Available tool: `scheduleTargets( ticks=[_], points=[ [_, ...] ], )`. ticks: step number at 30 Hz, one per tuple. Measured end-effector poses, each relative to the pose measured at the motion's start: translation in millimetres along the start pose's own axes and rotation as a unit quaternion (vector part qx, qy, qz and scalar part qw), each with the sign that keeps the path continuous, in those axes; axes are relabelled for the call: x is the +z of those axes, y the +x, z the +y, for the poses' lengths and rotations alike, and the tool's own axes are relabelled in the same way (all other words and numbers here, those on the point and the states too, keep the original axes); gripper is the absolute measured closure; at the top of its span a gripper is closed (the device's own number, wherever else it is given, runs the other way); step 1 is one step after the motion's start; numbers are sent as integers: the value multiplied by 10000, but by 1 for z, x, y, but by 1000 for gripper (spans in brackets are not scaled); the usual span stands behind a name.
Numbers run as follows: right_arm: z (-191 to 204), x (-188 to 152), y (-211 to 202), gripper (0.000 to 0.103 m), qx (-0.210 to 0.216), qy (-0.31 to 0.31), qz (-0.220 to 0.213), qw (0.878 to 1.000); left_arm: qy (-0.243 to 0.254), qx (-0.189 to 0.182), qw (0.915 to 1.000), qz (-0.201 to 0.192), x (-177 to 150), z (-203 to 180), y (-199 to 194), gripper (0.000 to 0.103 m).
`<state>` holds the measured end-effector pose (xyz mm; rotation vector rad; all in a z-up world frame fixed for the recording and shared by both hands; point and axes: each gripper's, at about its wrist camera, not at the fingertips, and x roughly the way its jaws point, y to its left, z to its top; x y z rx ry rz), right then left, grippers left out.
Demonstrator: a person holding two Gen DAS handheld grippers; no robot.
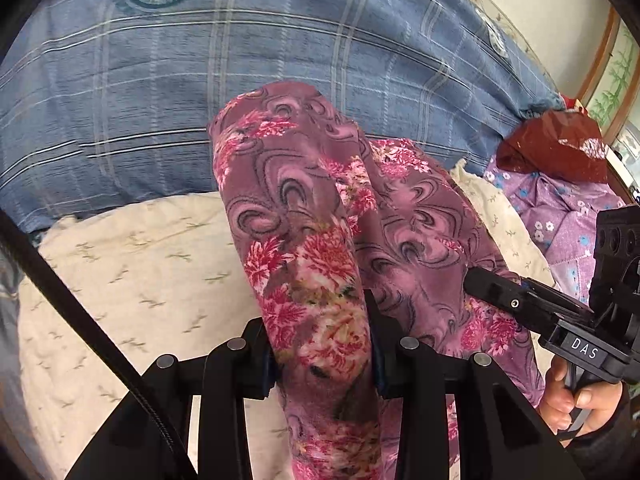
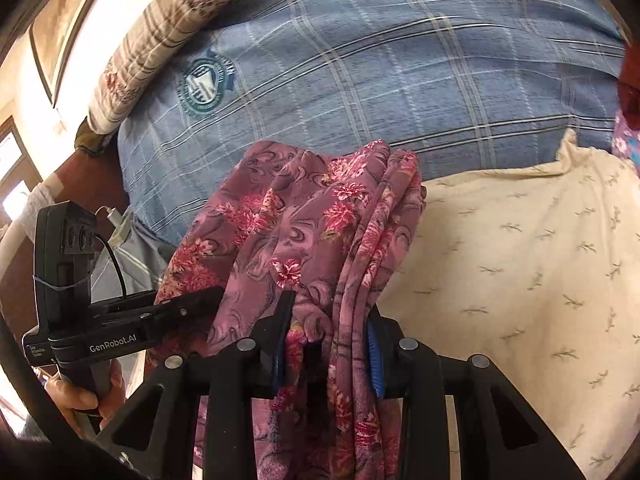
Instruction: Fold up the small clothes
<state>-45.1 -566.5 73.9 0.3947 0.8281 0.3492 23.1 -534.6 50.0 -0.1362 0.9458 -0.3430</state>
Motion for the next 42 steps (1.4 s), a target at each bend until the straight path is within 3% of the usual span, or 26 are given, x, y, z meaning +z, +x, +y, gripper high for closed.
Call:
scheduleTargets(
  ticks=[8, 14, 26, 29, 42],
  points=[
    [51, 3, 35, 71, 284, -220, 111, 9993, -237, 262, 9993, -97, -3, 14, -26, 70],
    [71, 6, 65, 72, 310, -276, 216, 9989, -379, 384, 9985, -61, 5, 24, -13, 69],
    [59, 1, 117, 71, -130, -357, 617, 9974, -594, 365, 9971, 321, 1, 21, 58, 69],
    [51, -7, 131, 70, -302, -347, 749, 9961, -618, 409, 9969, 260, -4, 24, 68, 66],
    [61, -13, 117, 61, -782, -585, 516, 9939, -853, 455, 9952, 117, -12, 27, 53, 59]
  ],
)
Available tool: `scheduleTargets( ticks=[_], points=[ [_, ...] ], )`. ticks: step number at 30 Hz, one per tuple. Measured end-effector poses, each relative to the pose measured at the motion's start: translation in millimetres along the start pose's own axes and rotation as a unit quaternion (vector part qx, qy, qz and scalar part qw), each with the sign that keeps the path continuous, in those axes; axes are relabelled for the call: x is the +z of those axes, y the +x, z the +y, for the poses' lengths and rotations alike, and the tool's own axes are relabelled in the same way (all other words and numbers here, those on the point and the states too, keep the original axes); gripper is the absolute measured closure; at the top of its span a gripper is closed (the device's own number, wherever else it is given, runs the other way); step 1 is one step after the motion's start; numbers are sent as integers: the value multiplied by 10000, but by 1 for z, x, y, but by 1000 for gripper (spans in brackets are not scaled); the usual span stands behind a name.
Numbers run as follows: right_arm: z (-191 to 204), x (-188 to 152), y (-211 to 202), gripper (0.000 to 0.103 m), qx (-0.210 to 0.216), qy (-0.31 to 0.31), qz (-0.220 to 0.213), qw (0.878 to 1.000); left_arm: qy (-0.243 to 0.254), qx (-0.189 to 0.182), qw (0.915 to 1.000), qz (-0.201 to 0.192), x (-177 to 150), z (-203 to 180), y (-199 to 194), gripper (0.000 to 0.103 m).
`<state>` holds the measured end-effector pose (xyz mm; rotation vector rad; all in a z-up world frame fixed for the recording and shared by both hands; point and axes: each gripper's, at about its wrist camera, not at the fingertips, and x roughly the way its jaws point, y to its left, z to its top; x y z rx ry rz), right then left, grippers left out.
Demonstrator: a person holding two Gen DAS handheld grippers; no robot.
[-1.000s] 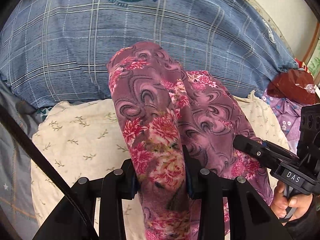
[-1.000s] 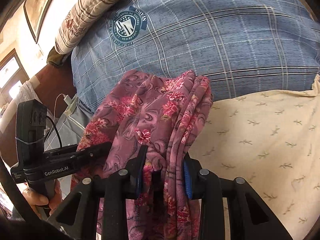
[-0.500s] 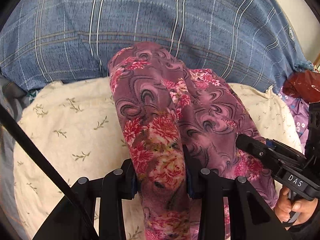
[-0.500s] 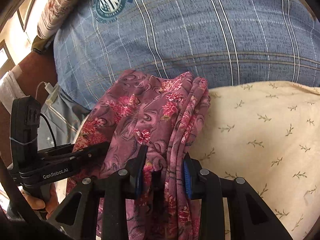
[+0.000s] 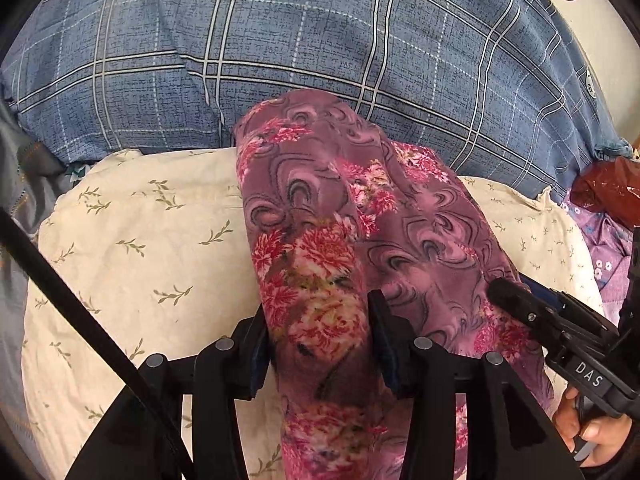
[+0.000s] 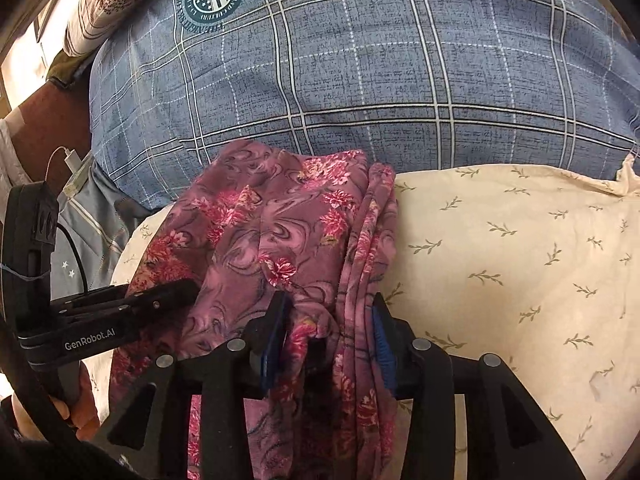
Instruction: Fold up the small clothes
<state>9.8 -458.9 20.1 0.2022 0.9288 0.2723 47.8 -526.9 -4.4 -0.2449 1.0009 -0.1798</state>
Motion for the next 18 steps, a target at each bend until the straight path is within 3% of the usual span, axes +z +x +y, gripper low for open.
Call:
scheduleTargets(
  ticks=[12, 15, 18],
  points=[
    [8, -15, -47, 61, -15, -139, -289, 9995, 282, 350, 9985, -323, -27, -9, -51, 60],
    [16, -31, -49, 62, -139, -400, -161, 9990, 331, 412, 9978, -393, -43, -10, -60, 60],
    [19, -49, -27, 62, -533, -620, 118, 9966, 459, 594, 9970, -185, -61, -15, -50, 60]
  ],
)
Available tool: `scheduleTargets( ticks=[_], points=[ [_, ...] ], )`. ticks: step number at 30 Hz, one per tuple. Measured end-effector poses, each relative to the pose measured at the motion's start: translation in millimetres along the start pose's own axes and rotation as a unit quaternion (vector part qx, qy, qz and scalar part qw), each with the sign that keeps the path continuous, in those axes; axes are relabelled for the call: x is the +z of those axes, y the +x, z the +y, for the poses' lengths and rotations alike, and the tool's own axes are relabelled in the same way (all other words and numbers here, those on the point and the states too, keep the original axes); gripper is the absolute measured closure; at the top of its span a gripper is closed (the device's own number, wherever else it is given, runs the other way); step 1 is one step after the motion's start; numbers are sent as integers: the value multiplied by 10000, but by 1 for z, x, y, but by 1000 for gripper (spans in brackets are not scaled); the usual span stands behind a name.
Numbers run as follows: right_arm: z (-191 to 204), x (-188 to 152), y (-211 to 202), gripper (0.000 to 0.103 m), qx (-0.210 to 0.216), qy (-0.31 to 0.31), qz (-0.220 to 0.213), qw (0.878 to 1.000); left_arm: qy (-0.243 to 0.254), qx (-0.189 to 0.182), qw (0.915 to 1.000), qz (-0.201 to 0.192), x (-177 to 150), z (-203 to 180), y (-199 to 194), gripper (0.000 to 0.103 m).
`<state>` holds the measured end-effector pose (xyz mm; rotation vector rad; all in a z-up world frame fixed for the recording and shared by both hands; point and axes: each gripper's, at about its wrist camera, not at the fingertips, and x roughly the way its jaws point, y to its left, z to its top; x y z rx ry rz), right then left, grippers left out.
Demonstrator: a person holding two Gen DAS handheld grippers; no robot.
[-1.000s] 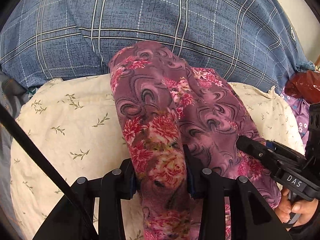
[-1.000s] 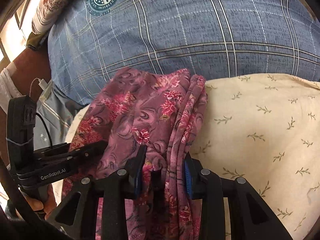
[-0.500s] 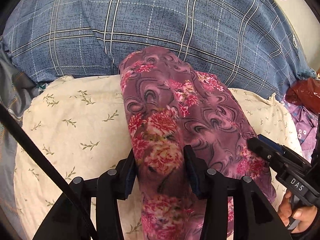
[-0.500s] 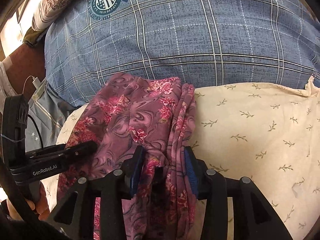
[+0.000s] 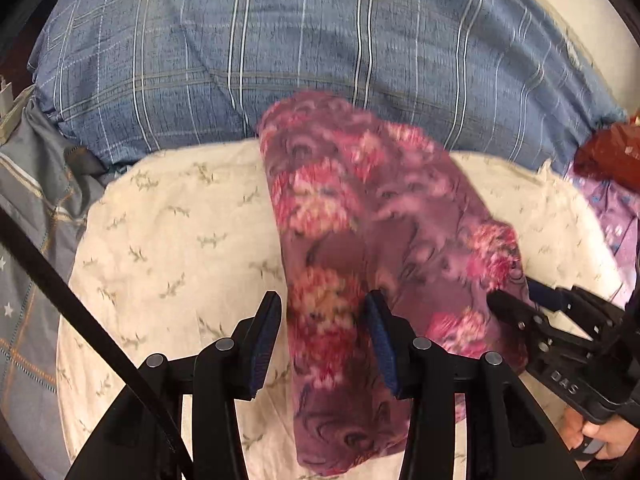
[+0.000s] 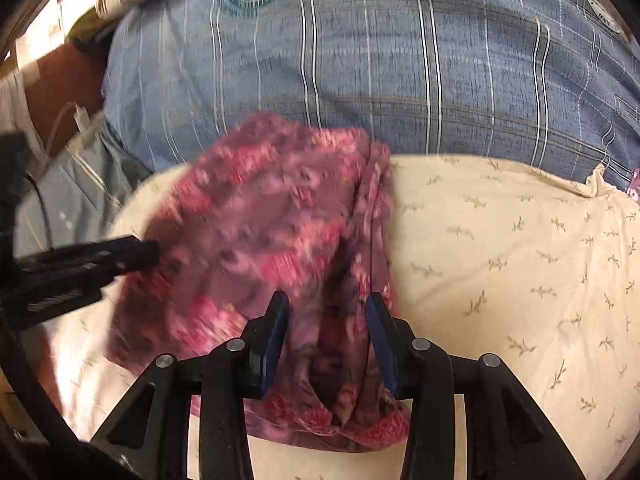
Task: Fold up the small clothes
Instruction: 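Open both tools and pull them back from the folded shirt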
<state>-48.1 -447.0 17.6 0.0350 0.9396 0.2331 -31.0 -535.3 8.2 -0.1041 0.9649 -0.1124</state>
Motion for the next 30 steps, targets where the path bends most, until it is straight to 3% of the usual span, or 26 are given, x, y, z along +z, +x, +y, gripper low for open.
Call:
scheduleTargets(
  ticks=[4, 9, 10, 11, 13, 17, 20, 23, 27, 30],
  points=[
    [4, -11, 9, 62, -204, -109, -15, 9997, -25, -33, 10000, 76, -11, 0, 2, 60],
    [5, -10, -14, 61, -143, -101, -116, 9998, 7, 15, 9996, -298, -10, -4, -26, 58],
    [6, -10, -19, 61, -131, -106, -162, 9997, 28, 87, 9991, -408, -11, -5, -33, 51],
    [6, -11, -24, 61, -106, -92, -192, 9997, 59, 200, 9981, -588, -12, -7, -44, 40],
    [7, -11, -34, 59, -22, -48, -251, 9997, 109, 424, 9951, -890, -16, -11, -62, 29],
    [12, -15, -50, 58, 75, -123, -326, 9994, 268, 958, 9834, -1518, -31, -22, -100, 23],
    [17, -19, -61, 58, 100, -189, -358, 9991, 351, 1525, 9729, -1701, -49, -32, -118, 21],
    [20, -23, -71, 58, 162, -188, -386, 9989, 459, 1343, 9739, -1772, -64, -39, -130, 21],
    [23, -27, -79, 58, 207, -213, -371, 9989, 325, 1029, 9830, -1482, -76, -39, -136, 21],
    [26, -30, -83, 58, 176, -267, -361, 9988, 308, 1040, 9832, -1465, -84, -40, -143, 21]
  ],
)
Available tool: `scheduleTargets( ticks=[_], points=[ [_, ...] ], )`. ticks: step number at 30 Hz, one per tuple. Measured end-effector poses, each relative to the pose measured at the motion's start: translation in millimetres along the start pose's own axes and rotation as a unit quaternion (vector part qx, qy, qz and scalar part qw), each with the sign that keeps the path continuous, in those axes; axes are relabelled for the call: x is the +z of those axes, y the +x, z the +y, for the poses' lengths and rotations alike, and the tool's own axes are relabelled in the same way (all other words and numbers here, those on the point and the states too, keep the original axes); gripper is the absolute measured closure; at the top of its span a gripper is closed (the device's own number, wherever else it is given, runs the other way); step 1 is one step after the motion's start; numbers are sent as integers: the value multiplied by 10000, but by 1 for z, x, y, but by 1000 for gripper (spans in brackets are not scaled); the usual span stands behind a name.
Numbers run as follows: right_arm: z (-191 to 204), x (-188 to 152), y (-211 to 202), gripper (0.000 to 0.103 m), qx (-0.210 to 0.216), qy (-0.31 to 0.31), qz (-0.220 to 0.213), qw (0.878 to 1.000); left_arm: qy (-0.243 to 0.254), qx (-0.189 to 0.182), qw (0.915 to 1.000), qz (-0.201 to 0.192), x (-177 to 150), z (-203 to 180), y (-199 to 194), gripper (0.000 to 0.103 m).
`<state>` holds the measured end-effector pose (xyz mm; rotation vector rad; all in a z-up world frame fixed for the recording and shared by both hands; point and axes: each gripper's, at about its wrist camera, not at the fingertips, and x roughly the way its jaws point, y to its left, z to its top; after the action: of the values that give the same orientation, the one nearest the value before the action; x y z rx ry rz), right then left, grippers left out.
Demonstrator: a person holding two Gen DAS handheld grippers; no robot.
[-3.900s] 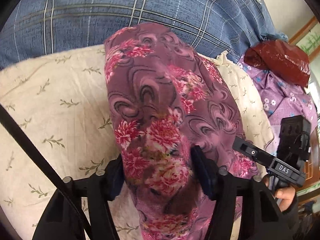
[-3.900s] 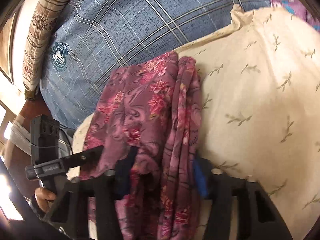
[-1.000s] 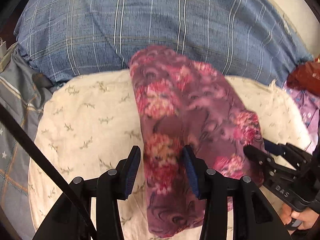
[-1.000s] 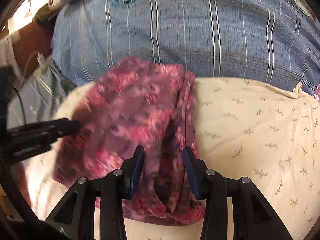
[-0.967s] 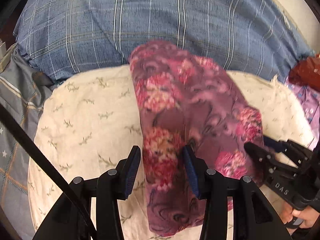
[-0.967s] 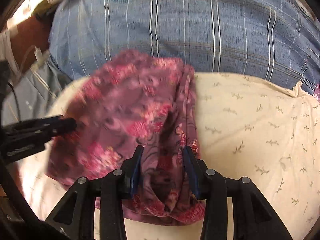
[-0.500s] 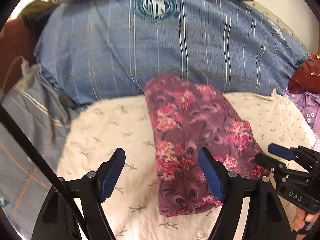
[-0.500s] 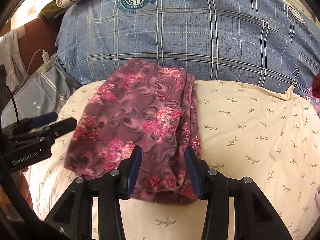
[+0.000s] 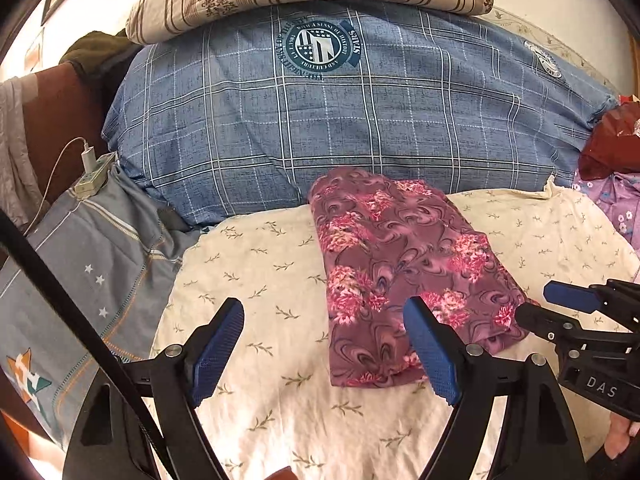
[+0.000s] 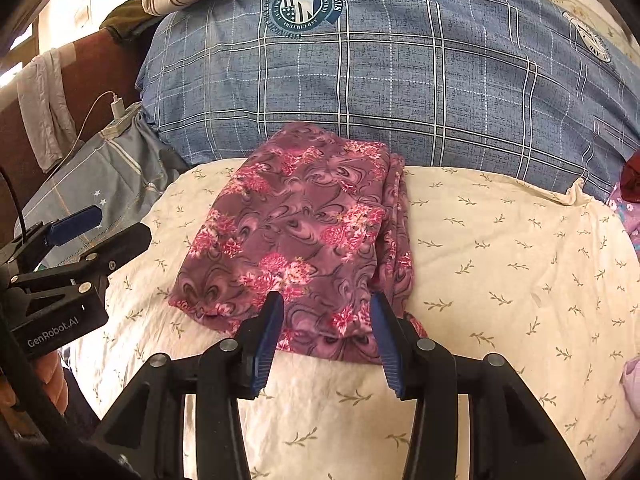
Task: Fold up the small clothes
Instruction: 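Open both tools and pull them back from the folded shirt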
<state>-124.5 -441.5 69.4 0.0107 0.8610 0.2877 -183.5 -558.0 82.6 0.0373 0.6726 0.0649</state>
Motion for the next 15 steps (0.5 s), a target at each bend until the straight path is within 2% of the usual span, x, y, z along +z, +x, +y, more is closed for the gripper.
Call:
scheduleTargets(
  ticks=[5, 7, 15],
  points=[
    [2, -5, -5, 58, 14, 10, 48, 10000, 43, -106, 9998, 188, 0, 0, -6, 21],
    [4, -7, -6, 58, 26, 11, 46, 10000, 61, -120, 9997, 190, 6, 4, 3, 21],
    [7, -7, -12, 58, 42, 1, -3, 10000, -16, -169, 9996, 217, 7, 4, 2, 21]
  ],
)
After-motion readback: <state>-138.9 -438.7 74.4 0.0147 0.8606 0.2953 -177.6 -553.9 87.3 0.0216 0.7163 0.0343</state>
